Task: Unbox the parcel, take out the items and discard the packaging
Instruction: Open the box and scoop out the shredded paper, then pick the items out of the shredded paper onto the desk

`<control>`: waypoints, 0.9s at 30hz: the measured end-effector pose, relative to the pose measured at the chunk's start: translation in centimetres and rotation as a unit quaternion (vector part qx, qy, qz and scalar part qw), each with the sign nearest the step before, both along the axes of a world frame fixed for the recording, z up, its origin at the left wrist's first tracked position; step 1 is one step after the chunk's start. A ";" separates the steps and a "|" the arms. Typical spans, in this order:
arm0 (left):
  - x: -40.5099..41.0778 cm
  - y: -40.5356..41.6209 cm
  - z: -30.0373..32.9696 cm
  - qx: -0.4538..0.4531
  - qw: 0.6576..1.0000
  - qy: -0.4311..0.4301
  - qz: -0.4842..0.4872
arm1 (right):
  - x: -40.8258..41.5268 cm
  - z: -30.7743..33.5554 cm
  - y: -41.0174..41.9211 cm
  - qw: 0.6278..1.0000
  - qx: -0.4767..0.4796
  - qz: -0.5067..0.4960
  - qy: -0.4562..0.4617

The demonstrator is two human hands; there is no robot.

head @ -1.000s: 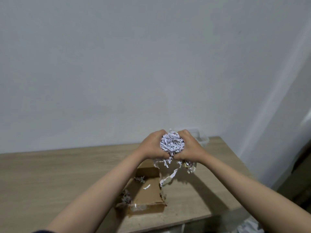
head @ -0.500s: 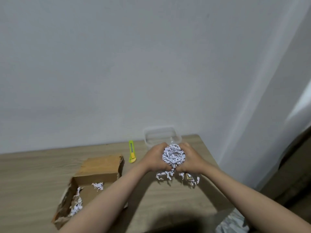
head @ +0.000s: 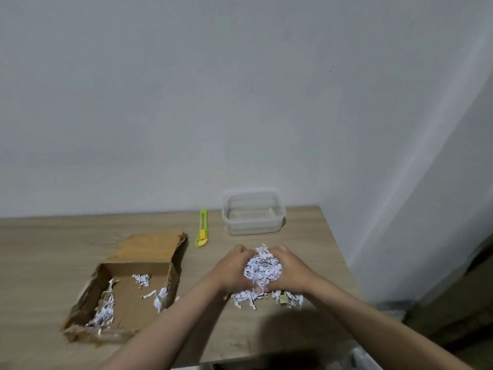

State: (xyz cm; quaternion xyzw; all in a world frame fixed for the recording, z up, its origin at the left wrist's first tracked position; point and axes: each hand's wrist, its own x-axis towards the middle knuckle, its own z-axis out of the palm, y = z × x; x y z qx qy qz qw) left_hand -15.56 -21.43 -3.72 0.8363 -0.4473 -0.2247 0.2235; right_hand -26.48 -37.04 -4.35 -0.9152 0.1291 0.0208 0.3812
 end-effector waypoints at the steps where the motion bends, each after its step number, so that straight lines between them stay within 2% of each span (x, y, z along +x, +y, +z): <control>1: 0.0 0.1 0.1 -0.003 1.000 0.000 -0.001 | -0.1 0.0 -0.2 1.000 0.007 0.003 -0.001; 10: -1.0 1.7 1.2 0.029 0.995 -0.095 -0.005 | -1.4 1.4 -1.7 1.000 0.015 0.002 0.022; 15: -1.8 2.8 0.6 -0.061 0.993 -0.099 -0.001 | -2.2 3.1 -1.4 0.999 0.017 -0.016 -0.023; 20: -3.1 3.0 -0.4 -0.154 0.982 -0.110 0.016 | -3.3 3.0 0.4 0.990 -0.046 -0.050 -0.122; 23: -3.8 2.8 -1.0 -0.160 0.979 -0.122 -0.016 | -3.4 1.8 1.5 0.989 -0.086 -0.040 -0.116; 27: -4.2 3.7 -1.9 -0.121 0.977 -0.173 -0.015 | -4.0 0.0 1.9 0.988 -0.120 -0.045 -0.089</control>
